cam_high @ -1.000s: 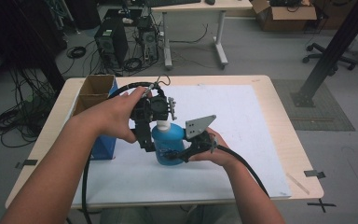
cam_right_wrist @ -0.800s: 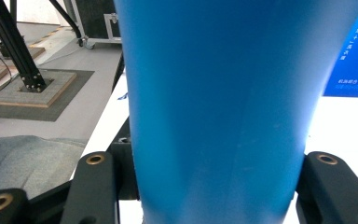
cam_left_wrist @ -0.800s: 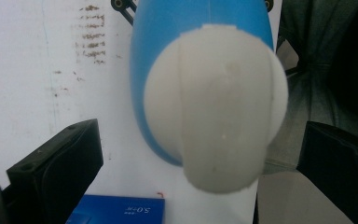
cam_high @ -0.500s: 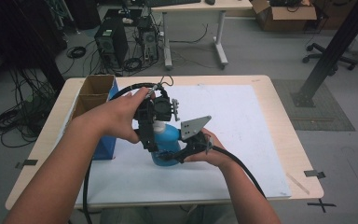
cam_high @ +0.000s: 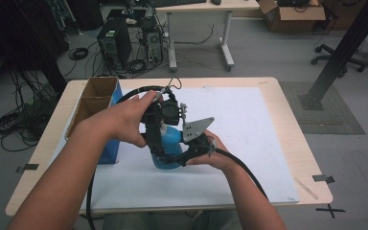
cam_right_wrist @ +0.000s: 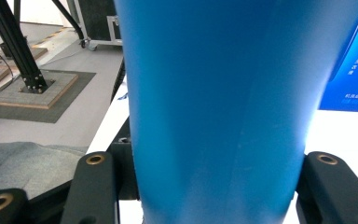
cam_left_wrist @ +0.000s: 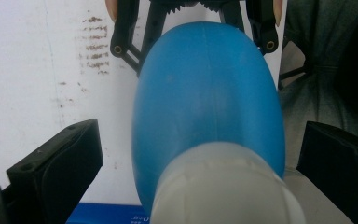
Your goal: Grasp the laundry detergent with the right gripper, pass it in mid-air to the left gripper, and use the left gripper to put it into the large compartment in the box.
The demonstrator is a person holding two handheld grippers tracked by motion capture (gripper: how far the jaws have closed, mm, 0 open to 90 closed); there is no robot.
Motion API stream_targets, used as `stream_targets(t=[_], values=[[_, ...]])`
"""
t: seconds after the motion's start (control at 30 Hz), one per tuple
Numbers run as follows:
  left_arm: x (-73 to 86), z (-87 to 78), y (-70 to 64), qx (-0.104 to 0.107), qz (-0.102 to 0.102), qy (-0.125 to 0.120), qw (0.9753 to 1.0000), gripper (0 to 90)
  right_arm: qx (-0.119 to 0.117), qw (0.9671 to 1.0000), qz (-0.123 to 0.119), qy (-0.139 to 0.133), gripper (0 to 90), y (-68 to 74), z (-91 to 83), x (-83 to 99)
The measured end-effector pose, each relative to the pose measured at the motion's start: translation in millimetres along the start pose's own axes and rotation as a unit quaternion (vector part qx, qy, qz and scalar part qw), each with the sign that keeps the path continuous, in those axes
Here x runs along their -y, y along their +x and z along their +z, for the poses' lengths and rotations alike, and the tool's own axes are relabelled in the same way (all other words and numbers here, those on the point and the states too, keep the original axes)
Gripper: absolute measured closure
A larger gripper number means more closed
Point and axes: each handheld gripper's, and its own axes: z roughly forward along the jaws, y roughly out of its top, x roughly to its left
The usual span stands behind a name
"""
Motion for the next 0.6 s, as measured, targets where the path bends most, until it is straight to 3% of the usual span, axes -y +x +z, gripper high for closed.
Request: stream_targets(t=[0.6], values=[[-2.3, 1.8, -1.6, -0.019, 0.005, 0.013, 0.9997, 5.6, 0.005, 1.0000, 0.002, -0.002, 44.5, -1.4, -0.8, -1.0]])
